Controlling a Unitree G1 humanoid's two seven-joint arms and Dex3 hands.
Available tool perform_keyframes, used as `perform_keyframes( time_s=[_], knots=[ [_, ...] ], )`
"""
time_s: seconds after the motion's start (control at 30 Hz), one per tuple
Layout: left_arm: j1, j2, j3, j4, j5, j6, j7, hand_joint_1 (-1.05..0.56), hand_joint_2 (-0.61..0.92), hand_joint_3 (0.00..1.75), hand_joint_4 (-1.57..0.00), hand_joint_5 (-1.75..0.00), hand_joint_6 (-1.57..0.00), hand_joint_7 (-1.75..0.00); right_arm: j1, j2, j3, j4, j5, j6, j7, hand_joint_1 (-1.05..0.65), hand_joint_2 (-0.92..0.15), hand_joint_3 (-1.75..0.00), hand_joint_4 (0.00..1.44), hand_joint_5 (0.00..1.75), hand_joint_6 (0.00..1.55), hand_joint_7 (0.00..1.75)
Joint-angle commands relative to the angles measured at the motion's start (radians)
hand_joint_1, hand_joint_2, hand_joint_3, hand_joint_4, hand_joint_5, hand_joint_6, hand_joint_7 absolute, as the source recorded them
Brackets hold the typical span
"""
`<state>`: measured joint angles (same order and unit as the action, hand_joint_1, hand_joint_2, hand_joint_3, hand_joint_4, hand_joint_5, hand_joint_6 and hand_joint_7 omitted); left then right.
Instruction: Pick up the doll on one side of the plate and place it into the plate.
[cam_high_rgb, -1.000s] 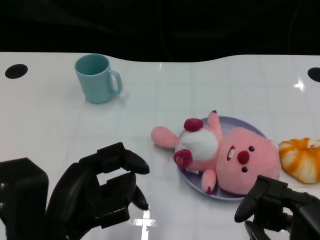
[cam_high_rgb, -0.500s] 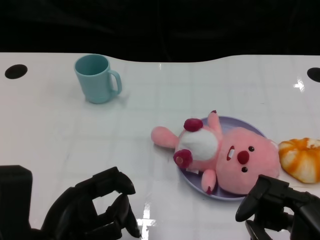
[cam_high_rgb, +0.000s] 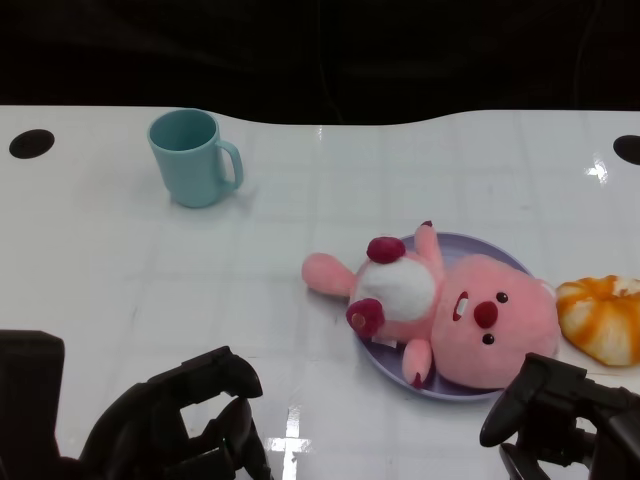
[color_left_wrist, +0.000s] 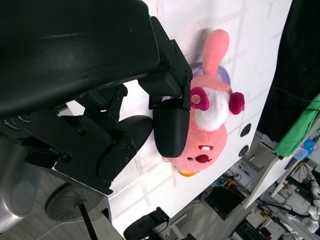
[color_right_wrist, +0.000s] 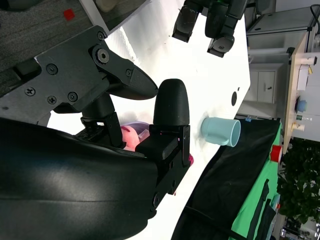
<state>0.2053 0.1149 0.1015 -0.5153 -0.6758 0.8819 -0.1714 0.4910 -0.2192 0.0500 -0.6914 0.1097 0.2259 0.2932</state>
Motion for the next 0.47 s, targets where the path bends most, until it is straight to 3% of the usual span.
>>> perform_keyframes(
  time_s=[0.03, 0.47],
  knots=[
    [-0.001, 0.017, -0.006, 0.012, 0.013, -0.035, -0.02, -0.21, 0.56, 1.18, -0.8, -1.75, -0.67, -1.65, 0.006, -0.013, -0.01, -0.001, 0.006, -0.021, 0.005, -0.19, -0.57, -1.09, 0.63, 1.75, 0.54, 1.45],
    [0.006, 0.022, -0.042, 0.031, 0.047, -0.112, -0.047, -0.25, 0.52, 1.15, -0.78, -1.75, -0.68, -1.61, 0.005, -0.015, -0.018, 0.005, 0.008, -0.026, 0.012, -0.18, -0.56, -1.11, 0.64, 1.75, 0.53, 1.46]
  ],
)
